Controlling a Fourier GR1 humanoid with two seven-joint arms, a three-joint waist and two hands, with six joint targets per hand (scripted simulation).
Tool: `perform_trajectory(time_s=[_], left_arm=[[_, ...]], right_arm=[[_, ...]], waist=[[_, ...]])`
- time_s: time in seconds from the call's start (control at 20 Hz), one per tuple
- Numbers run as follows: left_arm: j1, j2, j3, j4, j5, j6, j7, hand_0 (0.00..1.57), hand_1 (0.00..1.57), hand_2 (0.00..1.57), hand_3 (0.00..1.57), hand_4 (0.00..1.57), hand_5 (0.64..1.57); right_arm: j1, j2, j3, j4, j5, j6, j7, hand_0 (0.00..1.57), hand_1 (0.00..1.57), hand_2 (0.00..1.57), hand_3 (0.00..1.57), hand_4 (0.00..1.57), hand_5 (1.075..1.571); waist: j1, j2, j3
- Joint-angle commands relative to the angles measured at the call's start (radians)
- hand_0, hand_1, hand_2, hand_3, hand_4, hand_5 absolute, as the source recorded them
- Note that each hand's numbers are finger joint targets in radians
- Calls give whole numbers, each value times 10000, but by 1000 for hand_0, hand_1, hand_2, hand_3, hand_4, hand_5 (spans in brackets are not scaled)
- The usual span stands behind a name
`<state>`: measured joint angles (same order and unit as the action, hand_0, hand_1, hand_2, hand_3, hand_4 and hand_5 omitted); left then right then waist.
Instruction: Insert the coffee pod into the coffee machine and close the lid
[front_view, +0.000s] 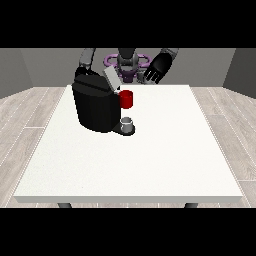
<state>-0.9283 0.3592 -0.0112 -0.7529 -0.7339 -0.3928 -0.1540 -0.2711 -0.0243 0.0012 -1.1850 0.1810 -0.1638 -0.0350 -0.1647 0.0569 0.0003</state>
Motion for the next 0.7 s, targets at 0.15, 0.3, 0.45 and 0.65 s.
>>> perform_trajectory(time_s=[0.15,0.3,0.45,0.65], left_arm=[[-1063,69,861,169,404,-262,872,1235,1235,1265,1266,502,1571],[-1720,-109,906,122,370,-172,1242,1268,1268,1295,1269,488,1571],[-2213,396,1102,204,575,-918,1067,1174,1174,1254,1266,479,1571],[-2884,876,1403,495,380,-403,1286,1247,1247,1299,1249,479,1571]], right_arm=[[-218,-110,-11,-496,-51,94,50,0,0,0,0,0,1571],[-711,-22,-199,-438,-133,-105,57,0,0,0,0,0,1571],[-750,-72,-179,-399,142,-387,82,0,0,0,0,0,1571],[-1458,-552,-442,-786,-190,169,68,0,0,0,0,263,1571]], waist=[[-583,201,-3],[-704,672,-1],[-637,753,-1],[-1225,1773,1]])
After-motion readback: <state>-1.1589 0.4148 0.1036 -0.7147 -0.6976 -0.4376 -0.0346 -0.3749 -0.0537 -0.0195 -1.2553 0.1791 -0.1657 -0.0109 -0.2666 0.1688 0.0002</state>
